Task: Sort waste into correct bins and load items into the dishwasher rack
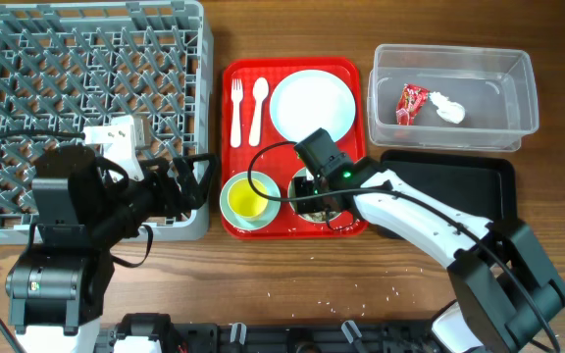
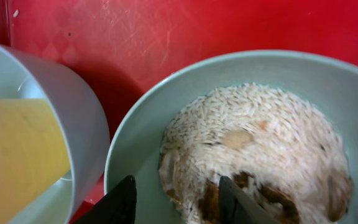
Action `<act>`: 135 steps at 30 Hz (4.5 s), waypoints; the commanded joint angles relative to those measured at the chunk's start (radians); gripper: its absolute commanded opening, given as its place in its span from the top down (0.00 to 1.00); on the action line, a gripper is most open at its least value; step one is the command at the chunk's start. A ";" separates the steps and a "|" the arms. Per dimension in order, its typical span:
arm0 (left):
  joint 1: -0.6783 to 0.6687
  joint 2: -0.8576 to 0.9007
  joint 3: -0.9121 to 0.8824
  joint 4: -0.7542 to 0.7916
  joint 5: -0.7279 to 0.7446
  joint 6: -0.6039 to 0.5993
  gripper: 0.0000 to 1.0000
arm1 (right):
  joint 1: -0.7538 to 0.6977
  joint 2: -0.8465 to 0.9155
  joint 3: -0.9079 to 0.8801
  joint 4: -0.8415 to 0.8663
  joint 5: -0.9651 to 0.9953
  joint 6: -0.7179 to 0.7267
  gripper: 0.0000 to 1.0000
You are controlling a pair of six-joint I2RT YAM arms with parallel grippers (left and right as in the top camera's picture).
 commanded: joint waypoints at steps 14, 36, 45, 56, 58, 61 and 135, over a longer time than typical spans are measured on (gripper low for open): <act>0.003 -0.001 0.012 -0.035 0.067 0.003 0.00 | 0.139 -0.148 0.052 0.044 -0.006 0.077 0.60; 0.190 0.194 0.012 -0.085 1.115 0.014 0.01 | -0.221 -0.445 0.052 0.290 -1.012 -0.065 0.96; 0.011 0.208 0.012 -0.071 1.115 0.017 0.15 | -0.133 -0.427 0.052 0.501 -0.943 0.048 0.96; -0.009 0.206 0.012 -0.072 1.115 0.016 0.13 | -0.128 -0.422 0.052 0.499 -0.839 0.050 0.96; -0.009 0.200 0.012 -0.072 1.115 0.017 0.17 | -0.142 -0.422 0.052 0.491 -0.831 0.051 0.96; -0.009 0.194 0.012 -0.071 1.115 0.017 0.20 | -0.158 -0.422 0.052 0.489 -0.872 0.056 0.96; 0.048 -0.224 0.214 -0.438 -0.148 0.070 0.00 | 0.154 -0.015 0.052 -0.035 0.260 0.103 0.66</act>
